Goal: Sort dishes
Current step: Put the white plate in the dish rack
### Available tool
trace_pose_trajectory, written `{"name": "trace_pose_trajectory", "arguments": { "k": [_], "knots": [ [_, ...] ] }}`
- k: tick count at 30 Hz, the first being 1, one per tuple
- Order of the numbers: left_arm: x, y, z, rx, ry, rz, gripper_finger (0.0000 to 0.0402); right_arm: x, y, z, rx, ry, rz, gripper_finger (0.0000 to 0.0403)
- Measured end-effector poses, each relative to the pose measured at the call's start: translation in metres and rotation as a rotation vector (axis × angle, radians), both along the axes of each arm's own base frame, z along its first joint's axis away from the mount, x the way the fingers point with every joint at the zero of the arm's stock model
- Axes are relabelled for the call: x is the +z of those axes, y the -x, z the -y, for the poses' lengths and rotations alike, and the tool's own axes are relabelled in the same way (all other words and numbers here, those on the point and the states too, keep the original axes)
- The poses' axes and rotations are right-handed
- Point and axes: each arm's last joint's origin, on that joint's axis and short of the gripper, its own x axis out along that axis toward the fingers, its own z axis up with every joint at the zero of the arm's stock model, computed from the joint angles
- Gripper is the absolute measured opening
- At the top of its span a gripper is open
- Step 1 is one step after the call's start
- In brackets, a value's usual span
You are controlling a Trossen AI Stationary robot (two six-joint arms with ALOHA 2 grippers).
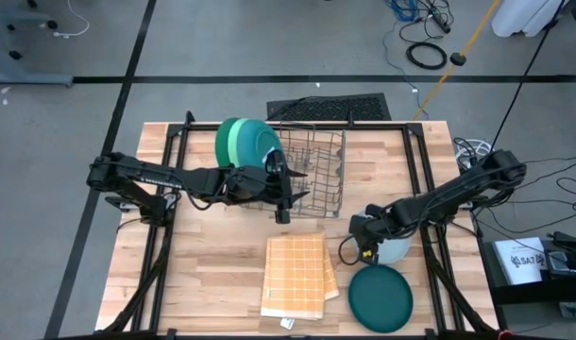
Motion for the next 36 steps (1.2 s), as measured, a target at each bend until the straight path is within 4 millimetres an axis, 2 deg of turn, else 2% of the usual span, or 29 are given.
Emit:
{"name": "trace_pose_trajectory", "arguments": {
  "k": [9,16,23,28,32,36],
  "knots": [
    [0.000,0.000,0.000,0.000,0.000,-0.001,0.0212,-0.004,-0.010,-0.007,-0.021,-0.079,0.047,0.0153],
    [0.000,0.000,0.000,-0.013,0.003,-0.002,0.0212,-0.012,-0.010,-0.007,-0.132,-0.045,-0.004,0.0153],
    [0.000,0.000,0.002,-0.061,0.012,-0.005,0.0212,-0.030,-0.013,-0.012,-0.178,-0.029,-0.077,0.0153],
    [0.000,0.000,0.002,-0.061,0.013,-0.005,0.0212,-0.032,-0.014,-0.011,-0.211,0.005,-0.070,0.0150],
    [0.000,0.000,0.002,-0.061,0.013,-0.005,0.0212,-0.030,-0.012,-0.010,-0.217,0.021,-0.057,0.0116],
    [0.000,0.000,0.002,-0.061,0.014,-0.004,0.0212,-0.028,-0.012,-0.010,-0.207,0.029,-0.046,0.0049]
  ]
}}
